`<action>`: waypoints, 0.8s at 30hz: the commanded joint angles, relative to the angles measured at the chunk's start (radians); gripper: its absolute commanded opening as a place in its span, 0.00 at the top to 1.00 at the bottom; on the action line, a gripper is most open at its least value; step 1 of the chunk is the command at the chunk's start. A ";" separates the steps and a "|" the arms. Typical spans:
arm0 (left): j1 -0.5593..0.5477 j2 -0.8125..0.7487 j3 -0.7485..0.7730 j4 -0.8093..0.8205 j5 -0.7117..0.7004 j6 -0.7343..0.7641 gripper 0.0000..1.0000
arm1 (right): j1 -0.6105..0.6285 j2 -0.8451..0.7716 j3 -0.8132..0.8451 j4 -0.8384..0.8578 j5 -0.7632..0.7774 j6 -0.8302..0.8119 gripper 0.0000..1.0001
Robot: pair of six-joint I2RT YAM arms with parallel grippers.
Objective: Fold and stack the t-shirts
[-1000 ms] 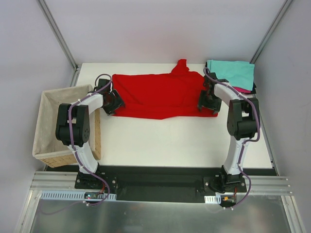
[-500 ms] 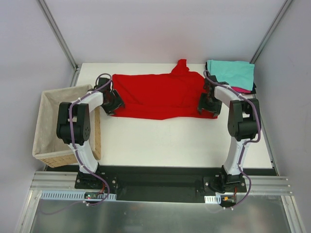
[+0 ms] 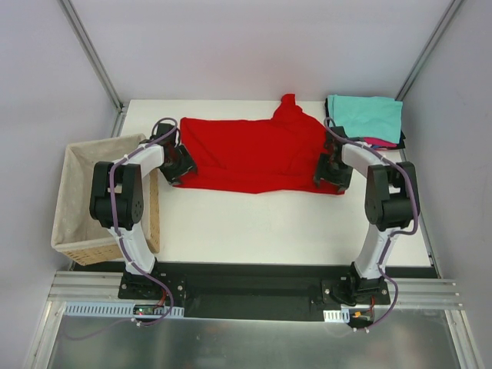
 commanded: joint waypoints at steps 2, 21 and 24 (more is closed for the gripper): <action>-0.009 -0.003 -0.069 -0.105 -0.036 0.016 0.36 | 0.012 -0.038 -0.094 -0.049 0.014 0.019 0.29; -0.065 -0.258 -0.363 -0.085 -0.094 -0.056 0.37 | 0.072 -0.294 -0.419 -0.017 0.061 0.077 0.28; -0.068 -0.302 -0.402 -0.080 -0.094 -0.062 0.37 | 0.074 -0.334 -0.454 -0.015 0.075 0.091 0.28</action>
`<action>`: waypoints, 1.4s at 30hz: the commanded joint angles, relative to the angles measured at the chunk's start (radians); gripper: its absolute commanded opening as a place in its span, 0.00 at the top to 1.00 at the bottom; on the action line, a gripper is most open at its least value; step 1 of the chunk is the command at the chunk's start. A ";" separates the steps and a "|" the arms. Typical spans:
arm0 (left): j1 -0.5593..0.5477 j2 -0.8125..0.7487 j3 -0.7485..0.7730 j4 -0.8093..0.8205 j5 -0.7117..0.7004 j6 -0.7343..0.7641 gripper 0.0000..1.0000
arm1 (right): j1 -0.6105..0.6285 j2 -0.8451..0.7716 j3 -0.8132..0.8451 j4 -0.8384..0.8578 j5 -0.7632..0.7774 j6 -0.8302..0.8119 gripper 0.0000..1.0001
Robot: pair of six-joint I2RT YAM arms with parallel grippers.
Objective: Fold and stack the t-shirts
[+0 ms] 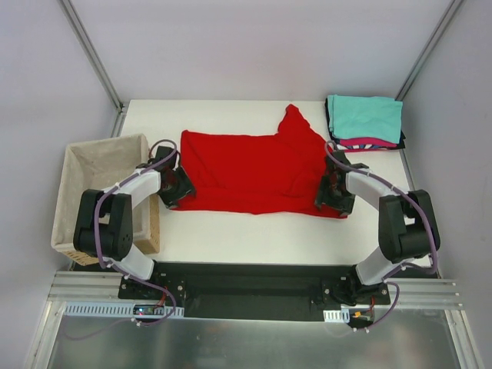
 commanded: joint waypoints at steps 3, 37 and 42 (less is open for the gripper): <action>-0.010 -0.062 -0.077 -0.085 -0.035 -0.022 0.37 | 0.010 -0.078 -0.077 -0.090 0.069 0.024 0.28; -0.008 0.078 0.216 -0.214 -0.098 0.044 0.44 | 0.076 -0.075 0.064 -0.106 0.058 0.011 0.27; -0.008 0.104 0.246 -0.215 -0.094 0.025 0.50 | 0.082 -0.067 0.048 -0.084 0.056 0.011 0.27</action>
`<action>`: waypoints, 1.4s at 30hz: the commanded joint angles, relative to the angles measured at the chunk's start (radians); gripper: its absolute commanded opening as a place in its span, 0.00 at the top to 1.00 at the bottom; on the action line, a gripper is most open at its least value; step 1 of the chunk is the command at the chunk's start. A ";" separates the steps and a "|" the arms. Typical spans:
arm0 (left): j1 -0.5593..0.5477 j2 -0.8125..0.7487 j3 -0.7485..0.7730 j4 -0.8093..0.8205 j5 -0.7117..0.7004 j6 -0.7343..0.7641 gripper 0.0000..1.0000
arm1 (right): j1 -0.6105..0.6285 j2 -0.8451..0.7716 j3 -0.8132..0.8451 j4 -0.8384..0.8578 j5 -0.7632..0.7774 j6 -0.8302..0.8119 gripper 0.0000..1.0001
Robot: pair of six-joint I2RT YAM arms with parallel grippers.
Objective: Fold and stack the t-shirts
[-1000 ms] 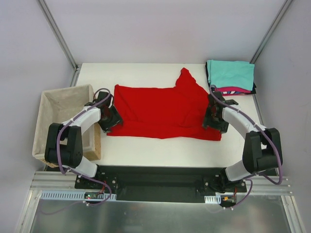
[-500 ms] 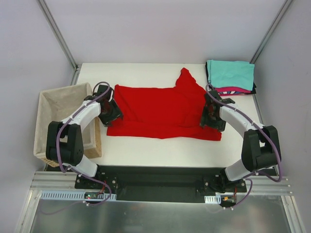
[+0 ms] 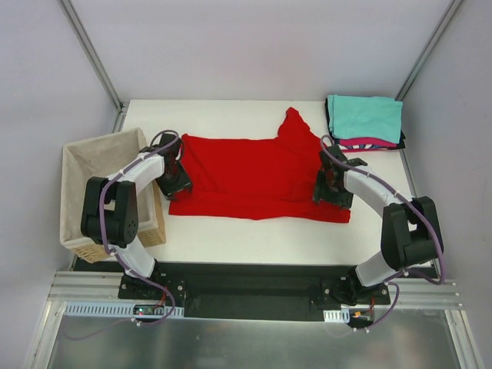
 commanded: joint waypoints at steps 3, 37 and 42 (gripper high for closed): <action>-0.004 0.012 0.086 -0.014 0.003 0.003 0.51 | 0.008 0.015 -0.026 0.029 -0.013 0.007 0.27; -0.016 0.134 0.111 0.026 0.060 0.006 0.83 | 0.023 0.056 -0.026 0.046 0.001 0.007 0.27; -0.016 0.115 0.115 0.026 0.055 0.006 0.87 | 0.021 0.073 -0.030 0.058 -0.005 0.008 0.27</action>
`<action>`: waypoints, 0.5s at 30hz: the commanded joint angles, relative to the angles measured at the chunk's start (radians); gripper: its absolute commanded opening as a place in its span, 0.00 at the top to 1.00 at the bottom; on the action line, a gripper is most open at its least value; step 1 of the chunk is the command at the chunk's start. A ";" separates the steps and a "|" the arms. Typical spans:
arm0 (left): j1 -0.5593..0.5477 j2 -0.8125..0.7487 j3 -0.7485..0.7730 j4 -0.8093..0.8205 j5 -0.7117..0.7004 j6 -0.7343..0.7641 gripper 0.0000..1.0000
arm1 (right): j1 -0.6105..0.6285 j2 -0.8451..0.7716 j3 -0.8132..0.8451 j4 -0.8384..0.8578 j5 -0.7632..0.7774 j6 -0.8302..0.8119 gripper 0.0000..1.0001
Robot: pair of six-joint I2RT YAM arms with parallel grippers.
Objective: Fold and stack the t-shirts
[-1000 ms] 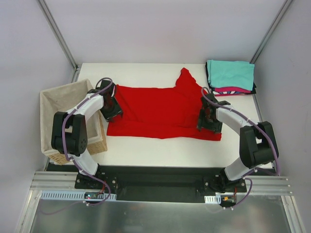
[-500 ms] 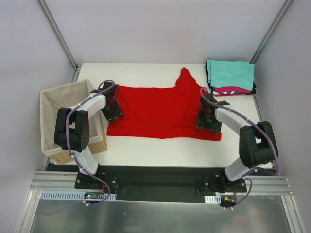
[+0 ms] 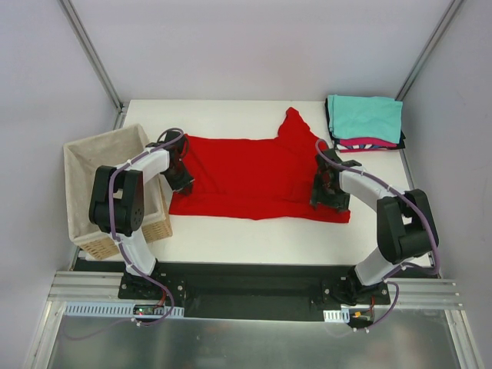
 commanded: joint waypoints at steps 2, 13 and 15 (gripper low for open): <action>-0.008 -0.021 0.035 0.008 0.002 0.010 0.89 | 0.008 0.014 -0.009 0.014 0.007 0.009 0.27; -0.008 -0.038 0.059 0.000 0.013 0.018 0.95 | 0.016 -0.098 -0.023 -0.031 0.026 0.005 0.27; -0.008 -0.039 0.058 0.000 0.014 0.017 0.95 | 0.017 -0.123 -0.037 -0.037 0.032 0.009 0.27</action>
